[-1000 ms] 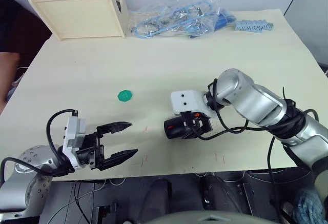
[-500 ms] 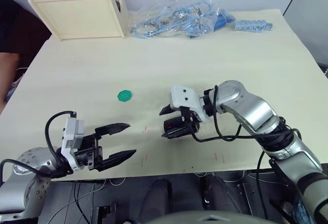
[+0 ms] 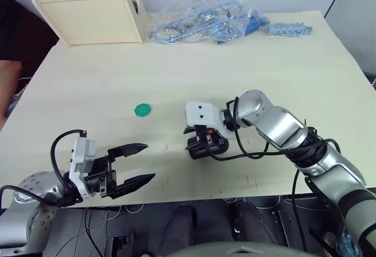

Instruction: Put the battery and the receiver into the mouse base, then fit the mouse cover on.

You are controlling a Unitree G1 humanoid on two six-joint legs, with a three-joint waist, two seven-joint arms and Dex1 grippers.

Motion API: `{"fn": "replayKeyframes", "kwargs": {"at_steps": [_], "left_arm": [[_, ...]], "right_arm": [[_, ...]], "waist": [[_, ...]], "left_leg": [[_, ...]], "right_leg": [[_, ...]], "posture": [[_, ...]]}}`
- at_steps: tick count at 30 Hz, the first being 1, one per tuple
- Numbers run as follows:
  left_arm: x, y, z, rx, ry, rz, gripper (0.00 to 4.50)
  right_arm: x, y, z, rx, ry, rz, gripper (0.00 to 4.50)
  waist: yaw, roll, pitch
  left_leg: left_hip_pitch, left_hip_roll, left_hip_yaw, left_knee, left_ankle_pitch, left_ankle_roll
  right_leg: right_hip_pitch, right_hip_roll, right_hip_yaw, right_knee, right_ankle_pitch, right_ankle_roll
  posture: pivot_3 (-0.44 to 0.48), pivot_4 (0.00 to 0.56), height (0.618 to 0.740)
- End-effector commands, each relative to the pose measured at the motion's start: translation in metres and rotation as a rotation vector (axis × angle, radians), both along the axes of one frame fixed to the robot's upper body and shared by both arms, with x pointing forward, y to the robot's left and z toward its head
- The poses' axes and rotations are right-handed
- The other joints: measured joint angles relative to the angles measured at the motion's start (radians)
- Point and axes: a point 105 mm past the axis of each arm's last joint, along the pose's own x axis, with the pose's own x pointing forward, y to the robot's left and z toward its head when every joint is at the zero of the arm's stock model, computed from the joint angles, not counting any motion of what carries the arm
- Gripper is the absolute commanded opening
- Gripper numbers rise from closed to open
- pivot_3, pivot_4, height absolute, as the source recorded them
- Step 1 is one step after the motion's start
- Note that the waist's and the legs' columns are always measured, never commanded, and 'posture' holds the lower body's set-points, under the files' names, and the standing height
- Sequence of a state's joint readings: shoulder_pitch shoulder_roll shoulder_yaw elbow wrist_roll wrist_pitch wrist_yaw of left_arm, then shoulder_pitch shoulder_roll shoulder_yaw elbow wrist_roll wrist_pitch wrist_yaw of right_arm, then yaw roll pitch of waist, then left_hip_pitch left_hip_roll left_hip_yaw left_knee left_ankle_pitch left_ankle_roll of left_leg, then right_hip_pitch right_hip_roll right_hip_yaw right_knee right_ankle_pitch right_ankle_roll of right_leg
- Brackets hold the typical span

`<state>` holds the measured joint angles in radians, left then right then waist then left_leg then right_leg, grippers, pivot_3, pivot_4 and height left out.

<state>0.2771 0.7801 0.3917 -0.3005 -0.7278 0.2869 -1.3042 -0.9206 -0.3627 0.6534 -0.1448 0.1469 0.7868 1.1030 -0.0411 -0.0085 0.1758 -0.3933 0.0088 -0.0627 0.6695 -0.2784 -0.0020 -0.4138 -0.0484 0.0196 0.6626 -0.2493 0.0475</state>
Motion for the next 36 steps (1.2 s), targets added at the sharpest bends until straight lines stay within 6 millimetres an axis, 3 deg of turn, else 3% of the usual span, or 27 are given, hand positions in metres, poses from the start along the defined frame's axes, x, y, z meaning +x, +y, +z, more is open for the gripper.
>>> {"fn": "replayKeyframes", "kwargs": {"at_steps": [1,19,22,36], "left_arm": [[0.000,0.004,0.006,0.020,-0.038,0.010,4.50],[-0.001,0.003,0.005,0.030,-0.038,0.008,4.50],[-0.001,0.003,0.005,0.030,-0.037,0.008,4.50],[-0.002,0.003,0.004,0.029,-0.034,0.011,4.50]], "right_arm": [[-0.003,0.006,0.007,-0.001,-0.024,0.018,2.32],[-0.001,0.012,-0.003,-0.054,-0.024,0.014,2.32],[-0.002,0.013,-0.002,-0.046,-0.024,0.018,1.51],[0.003,0.012,-0.011,-0.067,-0.025,0.001,1.51]], "waist": [[0.000,0.000,0.000],[0.000,0.000,0.000],[0.000,0.000,0.000],[0.000,0.000,0.000]], "left_leg": [[0.000,0.000,0.000,0.000,0.000,0.000],[0.000,0.000,0.000,0.000,0.000,0.000],[0.000,0.000,0.000,0.000,0.000,0.000],[0.000,0.000,0.000,0.000,0.000,0.000]], "right_leg": [[0.000,0.000,0.000,0.000,0.000,0.000],[0.000,0.000,0.000,0.000,0.000,0.000],[0.000,0.000,0.000,0.000,0.000,0.000],[0.000,0.000,0.000,0.000,0.000,0.000]], "posture": [[0.000,0.150,0.740],[0.000,0.150,0.740],[0.000,0.150,0.740],[0.000,0.150,0.740]]}}
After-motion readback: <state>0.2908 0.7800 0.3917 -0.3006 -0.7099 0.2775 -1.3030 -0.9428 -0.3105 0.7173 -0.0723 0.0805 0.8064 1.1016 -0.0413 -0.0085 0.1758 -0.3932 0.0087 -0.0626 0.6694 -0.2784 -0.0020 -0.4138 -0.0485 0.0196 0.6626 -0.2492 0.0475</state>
